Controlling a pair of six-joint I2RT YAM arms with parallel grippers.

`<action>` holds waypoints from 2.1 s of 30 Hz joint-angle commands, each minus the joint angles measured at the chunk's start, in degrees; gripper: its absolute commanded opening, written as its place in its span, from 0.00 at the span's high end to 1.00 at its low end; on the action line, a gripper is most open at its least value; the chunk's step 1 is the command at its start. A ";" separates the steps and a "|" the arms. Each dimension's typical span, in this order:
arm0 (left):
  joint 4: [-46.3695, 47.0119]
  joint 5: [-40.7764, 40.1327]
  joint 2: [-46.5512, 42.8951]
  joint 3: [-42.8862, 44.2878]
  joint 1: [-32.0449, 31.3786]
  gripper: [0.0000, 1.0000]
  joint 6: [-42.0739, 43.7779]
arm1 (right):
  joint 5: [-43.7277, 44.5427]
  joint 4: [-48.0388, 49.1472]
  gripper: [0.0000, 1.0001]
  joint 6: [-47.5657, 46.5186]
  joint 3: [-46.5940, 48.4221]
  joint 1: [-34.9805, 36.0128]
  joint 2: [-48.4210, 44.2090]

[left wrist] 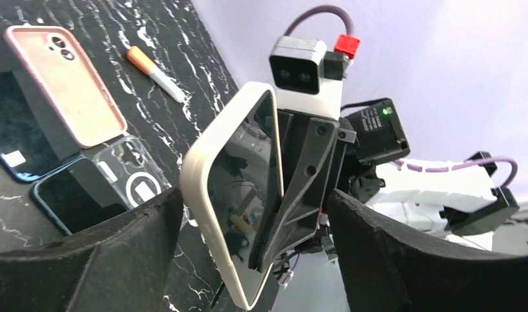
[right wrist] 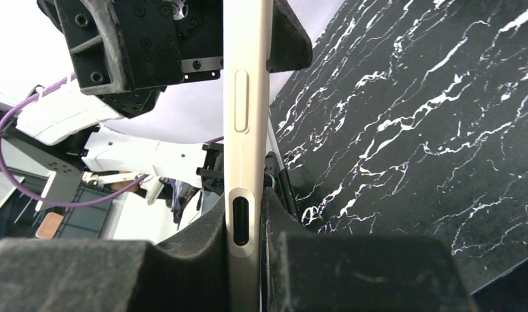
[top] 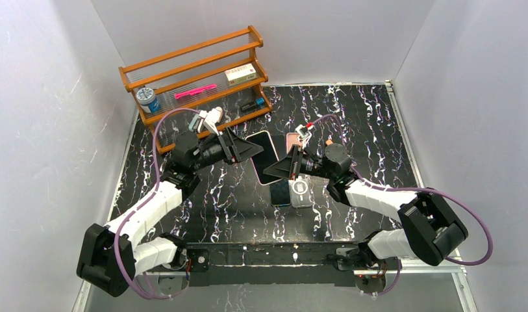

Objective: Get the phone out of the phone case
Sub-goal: Remove the phone case from the phone.

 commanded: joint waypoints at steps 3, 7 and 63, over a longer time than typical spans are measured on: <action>8.43 0.68 -0.04 -0.89 -2.77 0.30 -4.25 | -3.85 11.07 0.99 2.64 2.43 -0.08 0.30; 10.12 0.06 -0.14 -0.65 -4.05 0.43 -4.53 | -6.07 14.39 0.99 4.81 2.73 -0.13 1.85; 19.40 -34.17 -8.40 -10.33 -7.47 1.00 -21.44 | 13.50 27.13 0.53 4.44 -3.26 8.63 3.87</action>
